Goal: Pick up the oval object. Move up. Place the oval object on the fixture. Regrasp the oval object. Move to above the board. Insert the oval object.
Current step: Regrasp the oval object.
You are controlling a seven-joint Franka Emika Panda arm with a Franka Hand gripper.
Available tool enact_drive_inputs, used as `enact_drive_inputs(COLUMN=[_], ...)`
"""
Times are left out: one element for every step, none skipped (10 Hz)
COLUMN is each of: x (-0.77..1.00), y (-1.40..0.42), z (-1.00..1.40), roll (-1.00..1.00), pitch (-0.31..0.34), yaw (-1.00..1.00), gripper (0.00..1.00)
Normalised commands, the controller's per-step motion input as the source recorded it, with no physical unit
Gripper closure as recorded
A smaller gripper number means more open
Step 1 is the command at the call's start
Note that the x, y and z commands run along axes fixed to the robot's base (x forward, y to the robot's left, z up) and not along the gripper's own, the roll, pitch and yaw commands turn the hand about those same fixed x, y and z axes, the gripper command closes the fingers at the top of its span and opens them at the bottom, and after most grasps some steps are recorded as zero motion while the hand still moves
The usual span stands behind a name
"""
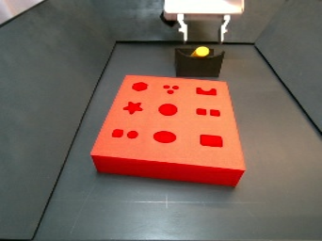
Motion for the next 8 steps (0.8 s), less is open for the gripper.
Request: enact_drive_inputs(x=[-0.03, -0.04, -0.03, -0.03, -0.02, -0.13, -0.12, -0.13], y=[0.00, 0.00, 0.01, 0.00, 0.01, -0.83, -0.80, -0.64], z=[1.00, 0.93, 0.70, 0.46, 0.28, 0.82, 0.72, 0.53], roll=[0.05, 0.05, 0.05, 0.05, 0.04, 1.00, 1.00, 1.00], pitch=[0.031, 0.042, 0.062, 0.076, 0.078, 0.058, 0.056, 0.042], yaw=[0.02, 0.02, 0.01, 0.00, -0.01, 0.02, 0.02, 0.02], gripper=[0.00, 0.00, 0.00, 0.00, 0.00, 0.00, 0.00, 0.00])
